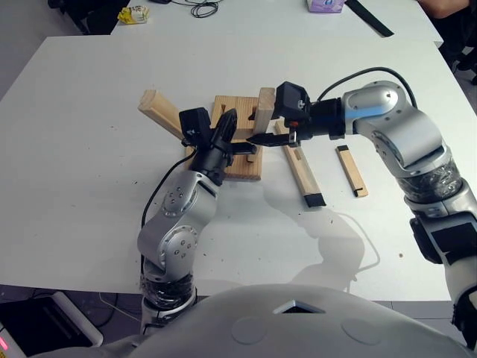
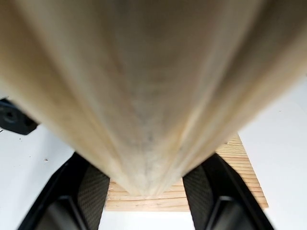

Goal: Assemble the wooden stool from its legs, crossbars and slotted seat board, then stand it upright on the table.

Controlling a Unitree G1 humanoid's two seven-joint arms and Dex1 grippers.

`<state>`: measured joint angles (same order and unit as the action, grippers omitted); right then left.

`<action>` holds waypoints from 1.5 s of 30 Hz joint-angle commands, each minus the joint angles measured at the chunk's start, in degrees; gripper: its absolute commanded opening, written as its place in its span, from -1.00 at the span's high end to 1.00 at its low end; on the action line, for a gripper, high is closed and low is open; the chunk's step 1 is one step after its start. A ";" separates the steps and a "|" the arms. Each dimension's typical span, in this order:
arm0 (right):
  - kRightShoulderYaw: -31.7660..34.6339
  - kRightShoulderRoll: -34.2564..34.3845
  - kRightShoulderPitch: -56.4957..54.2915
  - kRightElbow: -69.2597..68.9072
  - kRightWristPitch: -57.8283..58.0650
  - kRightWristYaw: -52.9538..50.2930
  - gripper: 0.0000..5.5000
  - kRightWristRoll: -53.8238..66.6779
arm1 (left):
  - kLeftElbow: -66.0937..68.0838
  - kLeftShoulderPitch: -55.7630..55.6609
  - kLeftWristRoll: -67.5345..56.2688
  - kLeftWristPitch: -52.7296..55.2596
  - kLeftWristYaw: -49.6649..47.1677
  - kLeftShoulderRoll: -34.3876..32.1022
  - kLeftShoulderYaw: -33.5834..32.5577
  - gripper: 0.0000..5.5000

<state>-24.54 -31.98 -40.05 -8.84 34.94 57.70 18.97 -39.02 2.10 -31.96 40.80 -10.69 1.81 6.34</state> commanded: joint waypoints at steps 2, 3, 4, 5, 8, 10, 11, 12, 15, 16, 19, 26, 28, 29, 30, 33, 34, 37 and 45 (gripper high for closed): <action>-3.31 -0.07 1.13 1.60 2.45 -0.75 0.26 -4.12 | 2.16 2.57 -1.32 3.15 1.15 0.51 0.67 1.00; -3.44 -0.10 1.33 1.44 2.62 -0.82 0.26 -4.19 | 1.23 1.93 -1.82 3.14 1.68 0.50 0.77 1.00; -3.66 -0.03 1.39 1.30 2.78 -0.83 0.26 -4.24 | 0.83 1.53 -1.96 3.26 1.94 0.51 1.02 1.00; -3.95 0.08 1.31 1.07 3.05 -0.63 0.26 -4.14 | 1.00 1.45 -1.86 3.39 2.17 0.53 1.58 1.00; -5.21 0.45 0.41 0.88 4.22 0.57 0.26 -3.79 | 2.27 1.99 -1.10 3.34 2.98 0.61 3.52 1.00; -6.00 0.54 -0.24 1.08 4.55 1.51 0.26 -3.78 | 2.57 1.97 -1.10 3.17 3.31 1.03 4.24 1.00; -6.25 0.57 -0.46 1.25 4.57 1.78 0.26 -3.86 | 2.79 1.82 -1.07 3.04 3.51 1.15 4.43 1.00; -6.42 0.60 -0.59 1.46 4.49 1.88 0.26 -4.01 | 3.01 1.68 -1.02 2.93 3.67 1.19 4.51 1.00; -6.88 0.14 0.17 2.21 3.64 1.73 0.26 -4.86 | 3.19 1.12 -1.07 2.13 3.84 1.46 3.66 1.00; -6.85 -0.17 0.61 2.21 3.46 1.68 0.26 -4.98 | 2.87 0.78 -1.44 1.47 3.55 1.87 2.59 1.00; -6.33 -1.05 1.81 2.34 3.01 1.28 0.26 -5.18 | -1.43 -2.24 -4.00 -2.37 3.41 2.07 -3.25 1.00; -6.09 -2.52 3.87 2.11 2.36 0.81 0.26 -5.71 | -12.33 -27.42 -22.30 -7.92 -0.76 -9.58 -23.86 1.00; -5.48 -3.19 4.80 2.17 1.79 0.69 0.26 -5.73 | -11.44 -31.12 -26.55 -9.89 -1.96 -15.66 -30.94 1.00; -4.90 -3.86 5.70 1.79 1.44 0.72 0.26 -5.54 | -10.38 -31.90 -28.80 -10.83 -2.47 -18.45 -34.28 1.00; -4.33 -4.68 6.61 1.68 0.13 1.78 0.26 -5.06 | -8.66 -31.49 -30.94 -11.48 -3.40 -21.21 -38.19 1.00; -1.97 -6.36 8.45 1.68 -4.47 4.76 0.26 -3.54 | -2.80 -27.81 -34.75 -12.54 -3.78 -25.52 -45.28 1.00; -0.95 -6.35 8.63 1.93 -5.02 4.75 0.26 -3.01 | -0.82 -26.44 -35.45 -12.80 -3.10 -26.20 -46.37 1.00; 2.46 -5.88 8.52 3.22 -6.14 4.71 0.26 -1.25 | 4.50 -21.67 -36.44 -13.26 -0.60 -26.48 -47.87 1.00; 8.71 -4.93 8.16 5.53 -6.74 7.62 -0.06 3.53 | 10.49 -7.65 -34.84 -12.91 8.31 -22.19 -42.01 1.00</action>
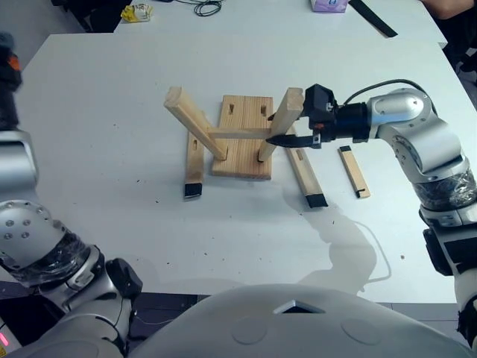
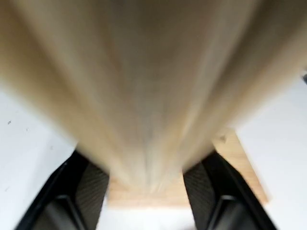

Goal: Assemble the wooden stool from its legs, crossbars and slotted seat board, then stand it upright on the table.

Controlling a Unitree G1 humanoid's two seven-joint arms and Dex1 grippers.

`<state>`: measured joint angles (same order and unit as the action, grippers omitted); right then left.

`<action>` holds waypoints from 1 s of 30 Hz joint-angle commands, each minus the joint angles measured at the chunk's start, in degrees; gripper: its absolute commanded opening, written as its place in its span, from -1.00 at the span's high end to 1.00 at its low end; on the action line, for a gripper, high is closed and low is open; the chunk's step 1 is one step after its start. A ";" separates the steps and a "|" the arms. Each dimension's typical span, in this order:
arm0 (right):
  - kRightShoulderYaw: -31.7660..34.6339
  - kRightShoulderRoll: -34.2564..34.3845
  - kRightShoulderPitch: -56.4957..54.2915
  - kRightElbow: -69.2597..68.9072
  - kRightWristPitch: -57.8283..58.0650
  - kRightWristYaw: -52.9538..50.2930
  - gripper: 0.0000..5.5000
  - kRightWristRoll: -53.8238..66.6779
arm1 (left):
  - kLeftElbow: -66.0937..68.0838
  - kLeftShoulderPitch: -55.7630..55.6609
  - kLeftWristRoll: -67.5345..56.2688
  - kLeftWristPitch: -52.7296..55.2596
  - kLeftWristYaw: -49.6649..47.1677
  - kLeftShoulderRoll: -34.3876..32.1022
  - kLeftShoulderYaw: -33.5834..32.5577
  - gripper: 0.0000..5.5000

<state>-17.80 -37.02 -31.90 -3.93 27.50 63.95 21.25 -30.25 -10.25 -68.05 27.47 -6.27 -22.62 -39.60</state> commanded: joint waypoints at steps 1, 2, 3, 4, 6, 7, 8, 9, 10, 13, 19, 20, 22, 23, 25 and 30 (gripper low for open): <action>2.59 0.50 0.04 0.78 1.35 1.34 -0.10 1.86 | 2.36 5.51 1.76 0.14 4.99 2.74 4.92 1.00; 2.94 0.85 -0.08 1.02 1.74 1.32 -0.17 2.18 | 2.73 6.13 2.24 -0.13 5.83 3.03 5.57 1.00; 3.23 1.02 -0.04 1.09 1.94 1.35 -0.22 2.30 | 2.92 6.71 2.34 -0.33 6.76 3.18 6.01 1.00; 3.56 1.02 0.11 1.09 2.06 1.40 -0.27 2.27 | 2.85 7.16 2.16 -0.40 7.45 3.25 6.26 1.00; 5.06 -0.07 1.38 0.51 3.06 1.62 -0.37 2.84 | 1.92 8.21 1.06 -0.07 9.38 2.94 6.75 1.00; 6.22 -1.03 2.58 -0.10 3.32 2.02 -0.37 3.46 | 1.41 8.99 0.83 0.38 10.88 2.20 7.08 1.00; 7.57 -1.78 3.86 -0.75 3.64 2.19 -0.37 4.19 | 1.09 9.74 0.90 0.81 12.58 1.33 7.37 1.00; 9.37 -2.25 5.26 -1.55 4.08 2.04 -0.37 5.29 | 1.08 10.33 1.03 1.18 14.33 0.36 7.48 1.00; 11.29 -2.45 6.50 -2.46 4.57 1.77 -0.37 6.69 | 1.21 10.57 0.92 1.37 15.69 -0.46 7.30 1.00; 19.90 -1.72 9.27 -6.89 6.56 0.84 -0.37 14.85 | 0.71 9.99 -1.19 0.67 19.72 -2.78 5.51 1.00; 29.72 5.41 3.21 -13.13 13.13 -13.36 -0.37 30.33 | -3.12 4.13 -1.22 0.67 16.77 -3.52 10.68 1.00; 28.56 7.37 1.67 -13.41 13.04 -17.45 -0.37 28.83 | -3.55 1.99 -0.75 0.75 14.69 -2.91 12.49 1.00; 25.36 10.68 -0.47 -14.44 13.74 -24.87 -0.37 25.95 | -3.86 -2.35 0.94 1.81 9.67 -1.66 17.02 1.00; 23.85 11.98 -1.18 -15.16 14.86 -28.14 -0.37 25.04 | -3.64 -3.95 2.27 2.81 7.46 -1.28 19.44 1.00; 21.05 14.10 -2.60 -16.15 16.55 -33.02 -0.37 23.39 | -3.46 -5.71 4.92 4.42 5.25 -1.71 22.74 1.00; 21.24 15.17 -6.63 -17.77 20.77 -37.66 -0.37 25.51 | -5.37 -8.95 3.58 5.31 2.87 -2.65 23.05 1.00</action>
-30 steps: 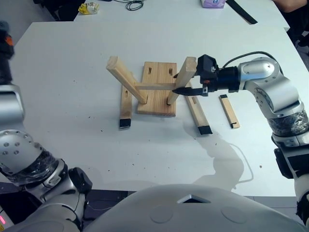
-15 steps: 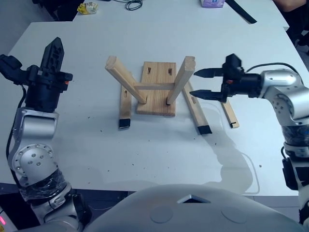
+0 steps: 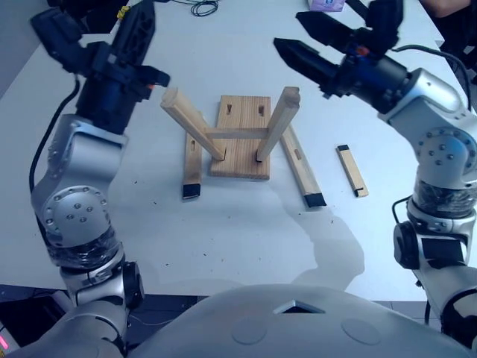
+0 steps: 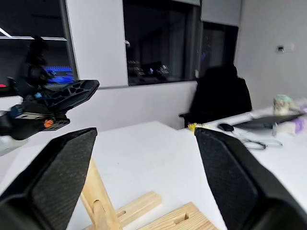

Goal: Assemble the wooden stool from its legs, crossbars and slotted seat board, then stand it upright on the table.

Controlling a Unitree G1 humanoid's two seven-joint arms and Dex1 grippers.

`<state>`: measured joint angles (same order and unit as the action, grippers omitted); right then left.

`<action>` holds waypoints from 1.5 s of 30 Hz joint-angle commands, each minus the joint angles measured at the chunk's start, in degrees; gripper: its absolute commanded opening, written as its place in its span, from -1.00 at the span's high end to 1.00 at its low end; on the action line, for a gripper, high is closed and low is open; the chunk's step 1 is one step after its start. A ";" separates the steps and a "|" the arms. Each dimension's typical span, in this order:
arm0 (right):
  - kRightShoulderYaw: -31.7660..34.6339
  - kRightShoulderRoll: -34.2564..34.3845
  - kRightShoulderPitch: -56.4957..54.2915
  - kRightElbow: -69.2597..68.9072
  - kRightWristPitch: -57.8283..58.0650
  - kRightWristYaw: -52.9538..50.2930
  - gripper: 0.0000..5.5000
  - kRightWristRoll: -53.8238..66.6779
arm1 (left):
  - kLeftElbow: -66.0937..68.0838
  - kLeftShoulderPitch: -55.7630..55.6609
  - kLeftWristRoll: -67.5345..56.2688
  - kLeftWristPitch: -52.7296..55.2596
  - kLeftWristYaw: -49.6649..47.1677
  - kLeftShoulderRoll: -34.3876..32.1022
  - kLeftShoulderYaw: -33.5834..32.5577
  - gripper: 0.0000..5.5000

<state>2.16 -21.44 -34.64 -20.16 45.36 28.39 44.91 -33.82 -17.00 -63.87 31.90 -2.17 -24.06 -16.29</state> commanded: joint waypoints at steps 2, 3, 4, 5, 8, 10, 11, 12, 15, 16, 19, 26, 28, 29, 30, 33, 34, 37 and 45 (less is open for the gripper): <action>2.38 -0.75 -4.92 -2.09 4.07 -2.44 -0.28 3.08 | -2.62 -2.44 -1.05 0.79 -1.75 -1.57 -0.79 1.00; 2.86 -1.00 -5.13 -2.96 4.49 -2.26 -0.22 4.07 | -2.85 -2.55 -1.43 0.70 -2.04 -1.62 -1.13 1.00; 3.17 -1.04 -5.31 -3.58 5.09 -2.50 -0.18 4.91 | -3.01 -2.49 -1.70 0.66 -2.24 -1.72 -1.43 1.00; 3.29 -1.14 -5.39 -4.30 5.84 -2.63 -0.11 5.80 | -3.21 -2.23 -1.91 0.63 -2.43 -1.83 -1.70 1.00; 2.84 -1.01 -5.01 -6.05 7.92 -3.71 0.07 7.77 | -3.18 0.11 -2.00 1.46 -3.52 -1.88 -2.05 1.00; 1.76 -0.41 -3.69 -7.45 8.69 -4.95 0.18 8.18 | -2.00 2.10 -1.46 2.40 -4.01 -1.87 -1.83 1.00; 0.87 0.05 -2.76 -8.09 8.71 -5.54 0.23 7.79 | -1.19 2.65 -0.51 2.77 -3.80 -1.88 -1.24 1.00; -0.20 0.53 -1.95 -8.59 8.58 -6.14 0.30 7.01 | -0.43 2.90 0.38 2.93 -3.34 -1.73 -0.51 1.00; -2.54 2.70 -2.26 -8.62 7.83 -8.10 0.46 5.37 | 1.07 2.06 2.03 2.41 -1.68 -1.00 0.81 1.00; -2.96 3.58 -2.97 -8.34 7.39 -8.79 0.51 4.97 | 1.45 1.36 2.49 2.01 -1.16 -0.82 0.97 1.00; -3.05 6.34 -5.42 -7.41 5.56 -10.20 0.53 4.36 | 1.95 -1.65 3.65 0.26 0.73 -0.20 1.35 1.00; 8.34 12.44 -15.31 -5.24 -1.27 -14.89 0.53 14.81 | -3.71 -12.73 -1.14 -6.01 4.13 0.67 -0.88 1.00; 8.92 12.33 -15.67 -4.89 -1.25 -15.48 0.53 16.75 | -4.74 -13.36 -2.60 -6.34 3.17 0.87 -0.77 1.00; 8.30 11.80 -15.02 -5.00 -0.95 -15.45 0.53 16.49 | -4.31 -13.06 -3.01 -6.05 2.32 1.08 -0.53 1.00; 6.61 10.94 -13.64 -5.08 -0.35 -15.03 0.53 15.05 | -2.71 -12.13 -2.77 -4.99 1.04 1.38 0.11 1.00; -1.25 7.26 -8.47 -4.42 3.06 -13.29 0.53 9.22 | 5.26 -8.54 -1.39 1.19 -5.37 2.73 3.63 1.00; -4.72 5.24 -6.44 -4.43 4.39 -12.33 0.53 6.91 | 8.14 -6.91 0.41 3.49 -6.53 2.76 5.39 1.00; -15.40 -0.83 1.06 -4.13 6.08 -9.63 0.53 -1.69 | 16.95 2.10 8.81 8.38 -4.71 2.42 13.33 1.00; -7.67 4.91 -1.95 -4.56 3.88 -8.62 0.53 4.51 | 12.61 1.05 5.52 6.29 -2.71 4.99 8.28 1.00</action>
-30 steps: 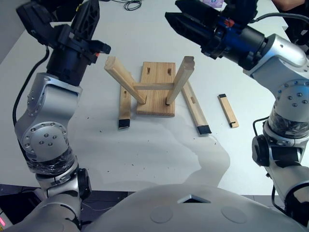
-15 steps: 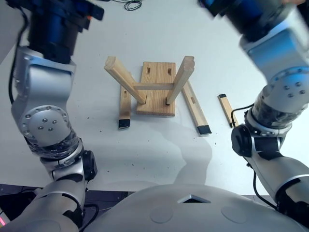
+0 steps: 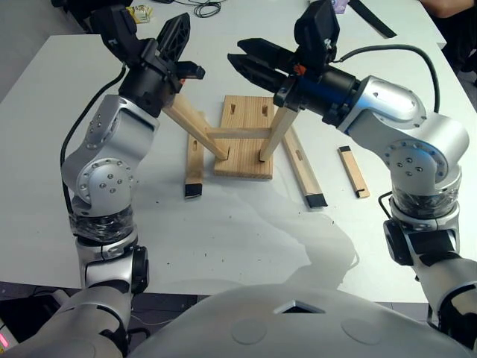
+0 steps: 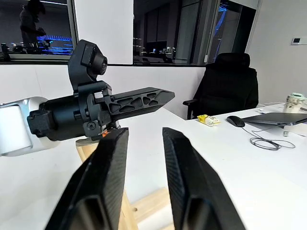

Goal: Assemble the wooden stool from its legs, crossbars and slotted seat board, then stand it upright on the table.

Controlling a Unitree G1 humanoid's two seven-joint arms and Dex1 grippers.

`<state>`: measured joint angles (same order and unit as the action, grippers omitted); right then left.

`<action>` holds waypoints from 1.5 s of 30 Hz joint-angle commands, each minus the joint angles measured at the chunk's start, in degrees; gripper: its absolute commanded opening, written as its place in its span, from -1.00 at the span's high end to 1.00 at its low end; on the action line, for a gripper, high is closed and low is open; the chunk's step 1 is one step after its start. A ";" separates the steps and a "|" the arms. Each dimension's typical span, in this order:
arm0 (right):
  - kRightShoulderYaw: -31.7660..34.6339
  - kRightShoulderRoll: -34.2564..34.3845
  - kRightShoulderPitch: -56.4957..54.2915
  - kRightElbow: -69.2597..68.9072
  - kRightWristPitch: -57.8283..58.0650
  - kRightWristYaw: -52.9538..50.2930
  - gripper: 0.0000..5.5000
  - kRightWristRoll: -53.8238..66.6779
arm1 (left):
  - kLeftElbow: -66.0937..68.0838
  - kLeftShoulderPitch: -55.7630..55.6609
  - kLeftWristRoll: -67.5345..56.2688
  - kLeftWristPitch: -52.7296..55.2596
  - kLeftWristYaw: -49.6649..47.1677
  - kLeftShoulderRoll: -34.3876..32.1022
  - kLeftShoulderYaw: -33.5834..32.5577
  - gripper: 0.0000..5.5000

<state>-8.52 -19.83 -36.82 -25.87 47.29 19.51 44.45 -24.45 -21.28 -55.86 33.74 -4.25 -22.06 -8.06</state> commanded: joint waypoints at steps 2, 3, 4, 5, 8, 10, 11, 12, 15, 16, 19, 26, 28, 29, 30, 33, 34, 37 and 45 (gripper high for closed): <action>6.63 4.89 -0.83 1.43 2.37 -0.63 0.53 8.99 | 0.34 2.63 -6.37 2.59 -1.12 4.13 -3.00 1.00; 8.76 5.71 -1.66 1.88 2.60 -1.54 0.53 11.48 | -1.36 1.17 -8.65 1.53 -1.68 4.84 -4.41 1.00; 10.41 6.42 -2.24 2.16 2.46 -2.23 0.53 13.37 | -2.77 -0.21 -10.73 0.69 -2.27 5.45 -5.42 1.00; 12.14 7.06 -2.95 2.39 2.23 -2.97 0.53 15.69 | -4.06 -1.51 -12.38 -0.11 -2.95 6.02 -6.15 1.00; 17.34 7.93 -5.52 3.00 1.63 -5.52 0.53 23.22 | -7.09 -4.43 -15.02 -2.43 -4.03 6.04 -8.54 1.00; 20.11 6.46 -6.32 4.57 1.36 -5.56 0.53 25.57 | -7.73 -5.77 -16.52 -4.64 -5.17 5.20 -11.77 1.00; 20.90 5.04 -6.23 5.99 1.19 -5.12 0.53 24.60 | -7.47 -6.02 -16.91 -5.70 -5.77 4.39 -13.91 1.00; 21.13 3.59 -6.03 7.26 1.14 -4.73 0.53 23.02 | -6.98 -6.05 -17.19 -6.64 -6.47 3.68 -15.89 1.00; 17.45 -2.05 -4.04 11.50 -0.95 -2.04 0.53 12.44 | -4.73 -4.66 -17.25 -8.45 -8.18 1.20 -21.15 1.00; 15.95 -3.46 -3.46 14.02 -1.65 -2.15 0.53 8.58 | -3.81 -3.68 -15.87 -8.52 -8.47 0.05 -22.22 1.00; 8.07 -8.56 0.47 18.75 -6.98 2.28 0.53 -4.88 | 0.49 1.36 -10.35 -7.22 -8.73 -2.43 -23.12 1.00; -2.94 -13.81 8.24 17.83 -13.28 19.77 0.53 -14.67 | 1.97 18.11 5.72 -2.36 -2.23 -0.21 -6.49 1.00; -6.03 -13.43 9.43 18.47 -14.92 21.93 0.53 -18.05 | 3.60 18.46 8.18 -1.65 -1.33 0.64 -4.50 1.00; -7.79 -13.17 10.22 19.17 -16.08 23.14 0.53 -19.70 | 4.98 18.58 9.81 -1.51 -0.84 1.06 -3.21 1.00; -9.34 -12.97 10.85 20.07 -17.43 24.12 0.53 -21.53 | 6.18 18.58 11.00 -1.61 -0.13 1.58 -2.28 1.00; -13.20 -12.56 12.36 22.61 -21.93 27.21 0.53 -26.20 | 7.81 18.93 13.30 -1.57 2.89 2.86 0.54 1.00; -13.74 -12.48 12.88 22.94 -22.85 28.18 0.53 -26.99 | 7.83 18.93 14.12 -1.49 4.10 2.98 1.50 1.00; -14.11 -13.49 14.49 21.81 -24.26 31.28 0.53 -28.00 | 7.17 18.82 14.34 -1.16 6.51 3.43 1.52 1.00; -13.06 -11.19 18.02 10.59 -18.11 32.56 0.53 -24.07 | 8.46 17.32 16.91 -1.34 8.86 5.07 0.89 1.00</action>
<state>-22.01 -33.52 -18.92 -11.81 25.83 53.87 18.49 -18.07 -1.83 -40.76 32.75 4.38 -17.73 -7.17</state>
